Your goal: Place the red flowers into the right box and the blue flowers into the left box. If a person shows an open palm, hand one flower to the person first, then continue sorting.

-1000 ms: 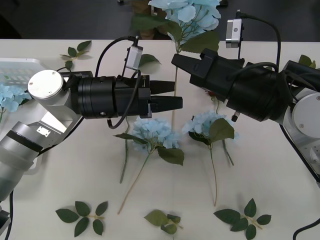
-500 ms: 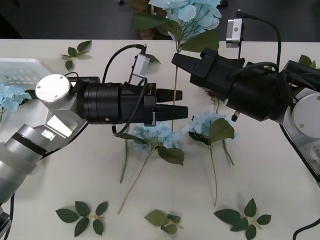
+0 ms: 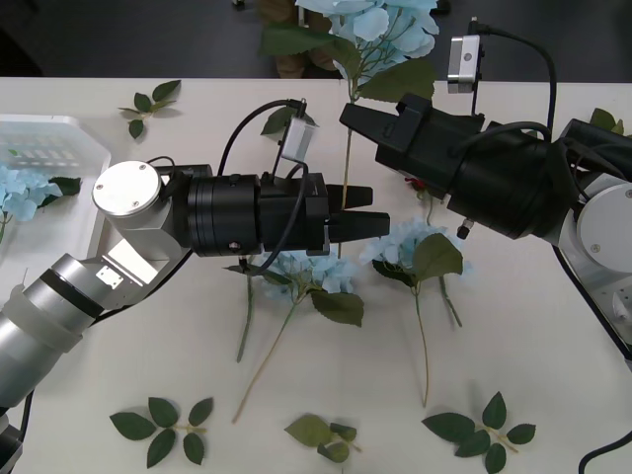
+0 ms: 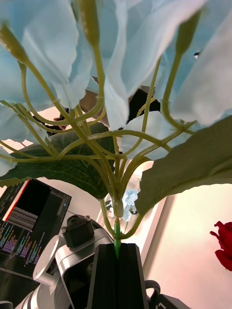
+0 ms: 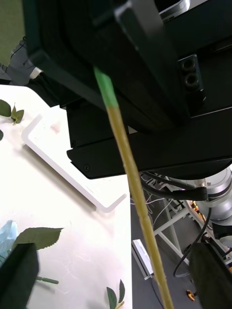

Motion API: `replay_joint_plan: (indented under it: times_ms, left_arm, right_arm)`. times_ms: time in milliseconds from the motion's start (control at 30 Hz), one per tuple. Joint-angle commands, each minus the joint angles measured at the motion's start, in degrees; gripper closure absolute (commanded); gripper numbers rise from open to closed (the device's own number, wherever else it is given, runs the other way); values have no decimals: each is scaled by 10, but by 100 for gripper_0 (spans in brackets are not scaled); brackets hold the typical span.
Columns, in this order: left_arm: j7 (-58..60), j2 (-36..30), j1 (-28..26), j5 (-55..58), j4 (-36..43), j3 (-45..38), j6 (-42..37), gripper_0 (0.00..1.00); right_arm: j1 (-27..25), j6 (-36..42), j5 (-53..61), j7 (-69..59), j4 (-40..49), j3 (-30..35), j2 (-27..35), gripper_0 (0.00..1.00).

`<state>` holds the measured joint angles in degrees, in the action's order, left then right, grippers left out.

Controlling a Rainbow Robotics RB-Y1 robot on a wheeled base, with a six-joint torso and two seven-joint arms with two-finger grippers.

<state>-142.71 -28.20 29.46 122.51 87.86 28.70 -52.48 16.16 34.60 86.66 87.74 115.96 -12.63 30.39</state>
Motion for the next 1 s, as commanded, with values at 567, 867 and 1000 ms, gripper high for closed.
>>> replay_joint_plan:
  times_ms: [567, 867, 1000]
  left_arm:
    - [-45, -4, 24, 19, 33, 7, 15, 100]
    - [-46, -4, 22, 20, 33, 7, 15, 100]
    - [-47, -4, 21, 20, 33, 7, 15, 100]
  right_arm:
    - [17, -12, 4, -9, 21, -3, -9, 83]
    - [15, 0, 4, -5, 21, 9, 31, 29]
    - [-2, 38, 21, 0, 21, 40, 73, 29]
